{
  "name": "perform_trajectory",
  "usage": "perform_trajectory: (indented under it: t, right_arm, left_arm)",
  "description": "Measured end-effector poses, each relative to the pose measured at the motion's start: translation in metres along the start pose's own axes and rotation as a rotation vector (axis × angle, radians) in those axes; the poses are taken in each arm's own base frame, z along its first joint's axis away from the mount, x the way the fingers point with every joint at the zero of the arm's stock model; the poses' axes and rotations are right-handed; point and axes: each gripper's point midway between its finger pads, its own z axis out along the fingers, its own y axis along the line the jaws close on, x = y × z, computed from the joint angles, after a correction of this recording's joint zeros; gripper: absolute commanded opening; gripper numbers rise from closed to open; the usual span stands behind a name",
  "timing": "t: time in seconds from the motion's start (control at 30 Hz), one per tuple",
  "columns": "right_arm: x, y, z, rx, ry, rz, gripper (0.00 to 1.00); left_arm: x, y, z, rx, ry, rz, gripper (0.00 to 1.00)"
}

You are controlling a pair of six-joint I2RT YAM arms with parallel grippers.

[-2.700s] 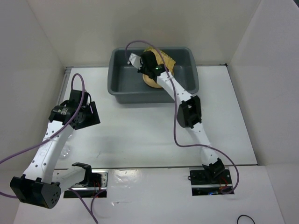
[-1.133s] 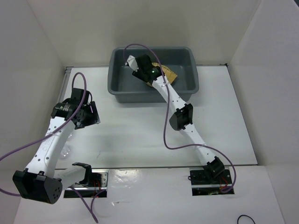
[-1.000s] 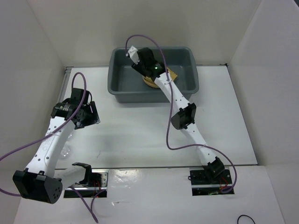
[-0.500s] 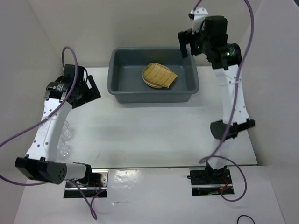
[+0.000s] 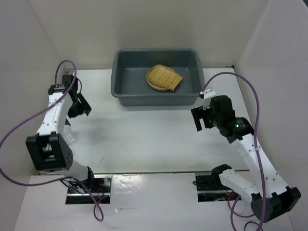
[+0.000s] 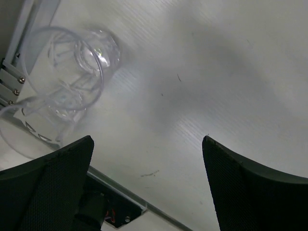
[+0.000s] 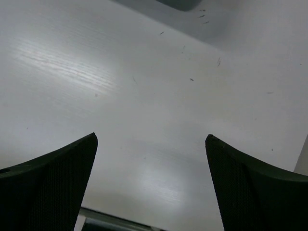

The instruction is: Place the mixed dishes into the plastic bin

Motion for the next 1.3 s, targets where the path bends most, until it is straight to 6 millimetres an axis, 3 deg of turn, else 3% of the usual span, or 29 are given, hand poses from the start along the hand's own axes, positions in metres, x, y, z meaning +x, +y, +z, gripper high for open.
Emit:
perform_trajectory:
  t: [0.1,0.2,0.33,0.5,0.7,0.9,1.03,1.2,1.23,1.27,1.3]
  right_arm:
    - [0.009,-0.006,0.009,0.064,-0.072,-0.012,0.96]
    - [0.007,-0.010,0.020,0.103,-0.121,-0.044,0.98]
    - [0.008,-0.022,0.025,0.179,-0.166,-0.060,0.98]
    - [0.004,-0.032,0.016,0.237,-0.240,-0.067,0.98]
    - [-0.003,-0.032,0.009,0.255,-0.290,-0.159,0.98]
    - [0.021,-0.028,0.001,0.249,-0.361,-0.253,0.93]
    - [0.012,-0.020,-0.014,0.225,-0.461,-0.295,0.93]
    - [0.015,-0.021,-0.007,0.238,-0.423,-0.289,0.93]
    - [0.017,-0.022,-0.002,0.240,-0.401,-0.284,0.92]
    - [0.019,-0.022,0.001,0.241,-0.383,-0.282,0.92]
    - [0.021,-0.023,0.003,0.245,-0.370,-0.278,0.92]
  left_arm:
    - [-0.020,0.005,0.032,-0.065,0.039,0.003,1.00]
    - [-0.029,0.004,0.048,-0.066,0.045,-0.004,1.00]
    - [-0.030,0.003,0.054,-0.067,0.042,0.001,1.00]
    - [-0.028,0.010,0.061,-0.113,0.040,0.007,1.00]
    - [-0.030,0.021,0.064,-0.176,0.015,-0.018,1.00]
    - [-0.017,0.030,0.074,-0.198,0.060,-0.029,1.00]
    - [-0.009,0.028,0.085,-0.193,0.090,-0.035,1.00]
    - [-0.003,0.026,0.099,-0.202,0.123,-0.031,0.89]
    - [-0.001,0.025,0.102,-0.206,0.132,-0.026,0.75]
    - [0.000,0.025,0.104,-0.208,0.137,-0.028,0.75]
    - [0.001,0.025,0.107,-0.211,0.141,-0.025,0.56]
